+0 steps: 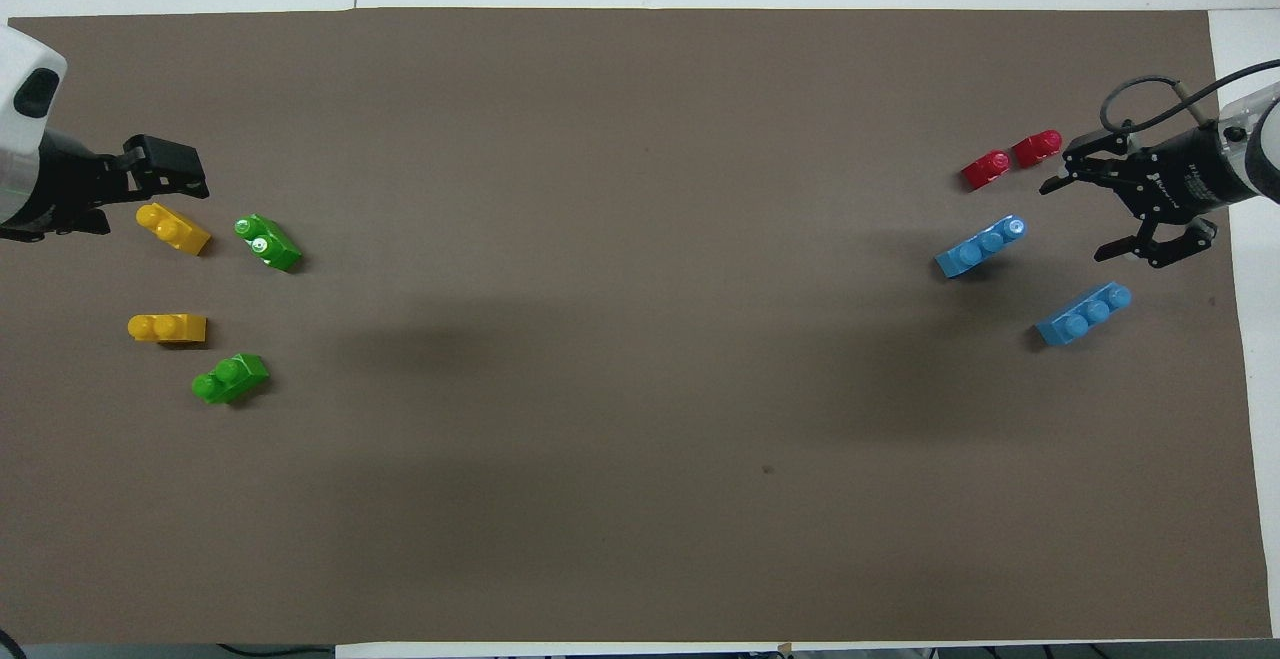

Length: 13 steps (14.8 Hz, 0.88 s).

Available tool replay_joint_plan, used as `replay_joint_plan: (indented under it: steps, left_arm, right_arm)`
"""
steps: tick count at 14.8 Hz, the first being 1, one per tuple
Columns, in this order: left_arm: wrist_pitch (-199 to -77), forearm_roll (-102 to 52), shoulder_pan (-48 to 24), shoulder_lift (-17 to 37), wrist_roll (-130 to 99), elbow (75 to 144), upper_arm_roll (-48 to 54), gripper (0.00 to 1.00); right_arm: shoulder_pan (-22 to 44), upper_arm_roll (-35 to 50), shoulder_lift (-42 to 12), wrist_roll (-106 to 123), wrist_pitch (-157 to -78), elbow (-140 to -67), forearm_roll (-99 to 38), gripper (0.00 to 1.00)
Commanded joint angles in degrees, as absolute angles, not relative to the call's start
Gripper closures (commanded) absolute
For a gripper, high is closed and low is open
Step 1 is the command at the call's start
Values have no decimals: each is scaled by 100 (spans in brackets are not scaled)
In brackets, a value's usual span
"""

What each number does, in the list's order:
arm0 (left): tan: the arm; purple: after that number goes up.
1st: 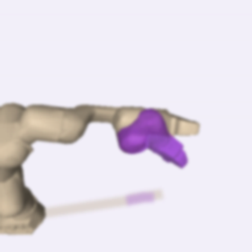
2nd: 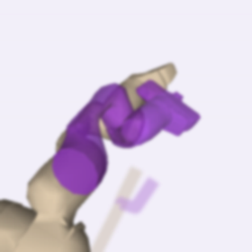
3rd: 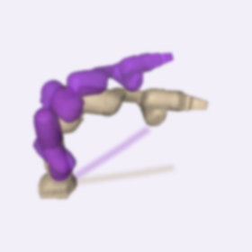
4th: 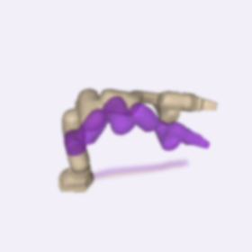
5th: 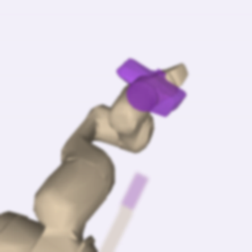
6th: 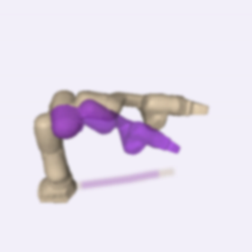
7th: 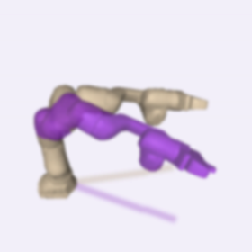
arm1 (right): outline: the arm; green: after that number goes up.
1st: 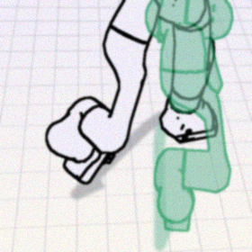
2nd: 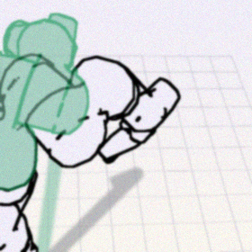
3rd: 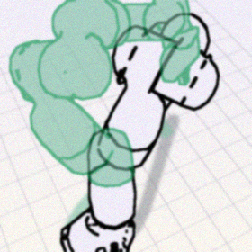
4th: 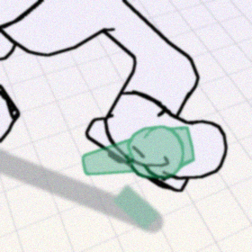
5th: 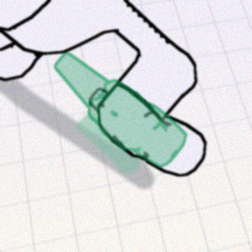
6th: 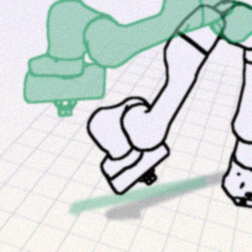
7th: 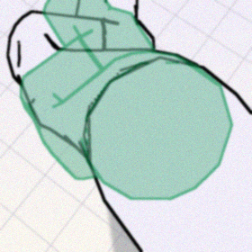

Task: Remove green block with left arm and hold with right

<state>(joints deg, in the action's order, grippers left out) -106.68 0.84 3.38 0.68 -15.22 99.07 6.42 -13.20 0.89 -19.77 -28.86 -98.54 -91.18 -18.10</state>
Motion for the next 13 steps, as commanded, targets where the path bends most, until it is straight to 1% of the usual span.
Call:
replay_joint_plan:
  steps: [1, 4, 7, 11, 13]
  left_arm:
    - [-10328, 88, 334, -289, -705, 9967, 615, 0]
    - [-10055, 79, 325, -518, -668, 9976, 615, 0]
    - [-9800, 79, 316, -668, -607, 10019, 624, 0]
    - [-9616, 44, 185, -686, -431, 10028, 571, 0]
    - [-9510, 35, 167, -659, -431, 10020, 536, 0]
  right_arm:
    - [-1204, 114, -1644, -2401, -9791, -9167, -1495, 1]
    - [-1099, 123, -1337, -1865, -9774, -9158, -1223, 1]
    - [-749, 123, -916, -1714, -9554, -9141, -758, 0]
    - [-291, 123, -458, -1311, -9317, -9141, -282, 0]
    - [-272, 123, -343, -838, -9203, -9141, -237, 0]
